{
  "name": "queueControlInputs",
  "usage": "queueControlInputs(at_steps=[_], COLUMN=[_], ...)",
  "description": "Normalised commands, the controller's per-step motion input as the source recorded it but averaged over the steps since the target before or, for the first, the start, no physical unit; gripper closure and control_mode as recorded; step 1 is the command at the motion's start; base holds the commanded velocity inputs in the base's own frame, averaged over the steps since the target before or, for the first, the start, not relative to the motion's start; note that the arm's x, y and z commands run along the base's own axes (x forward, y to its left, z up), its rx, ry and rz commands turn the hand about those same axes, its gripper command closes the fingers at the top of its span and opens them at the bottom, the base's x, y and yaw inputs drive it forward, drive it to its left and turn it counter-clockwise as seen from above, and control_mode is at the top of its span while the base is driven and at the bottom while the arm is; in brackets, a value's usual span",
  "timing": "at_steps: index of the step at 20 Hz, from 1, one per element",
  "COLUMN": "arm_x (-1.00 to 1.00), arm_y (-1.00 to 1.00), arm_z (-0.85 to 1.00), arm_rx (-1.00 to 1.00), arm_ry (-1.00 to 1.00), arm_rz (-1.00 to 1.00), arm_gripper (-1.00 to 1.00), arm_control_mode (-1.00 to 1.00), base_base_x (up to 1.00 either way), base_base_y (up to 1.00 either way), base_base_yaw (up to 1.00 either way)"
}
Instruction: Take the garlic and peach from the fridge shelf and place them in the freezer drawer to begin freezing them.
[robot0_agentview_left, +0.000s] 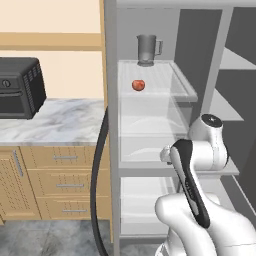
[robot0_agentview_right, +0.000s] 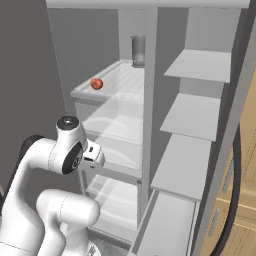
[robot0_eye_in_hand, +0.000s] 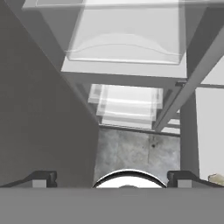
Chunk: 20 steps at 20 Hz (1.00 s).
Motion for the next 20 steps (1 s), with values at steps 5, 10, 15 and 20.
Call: queueControlInputs(at_steps=[5,10,15,20], arm_x=[0.13,0.07,0.0,0.36], arm_y=[0.0,0.1,0.15,0.16], arm_z=[1.0,1.0,0.94,0.62], arm_rx=[0.0,-0.01,-0.02,-0.01], arm_ry=[-0.36,-0.26,-0.18,-0.13], arm_rz=[0.02,0.01,0.0,0.0], arm_gripper=[-1.0,-1.0,-1.0,-1.0], arm_control_mode=[-1.0,-1.0,-1.0,-1.0], base_base_x=[0.0,0.0,0.0,0.0], base_base_y=[0.0,0.0,0.0,0.0], base_base_yaw=[0.0,0.0,0.0,0.0])
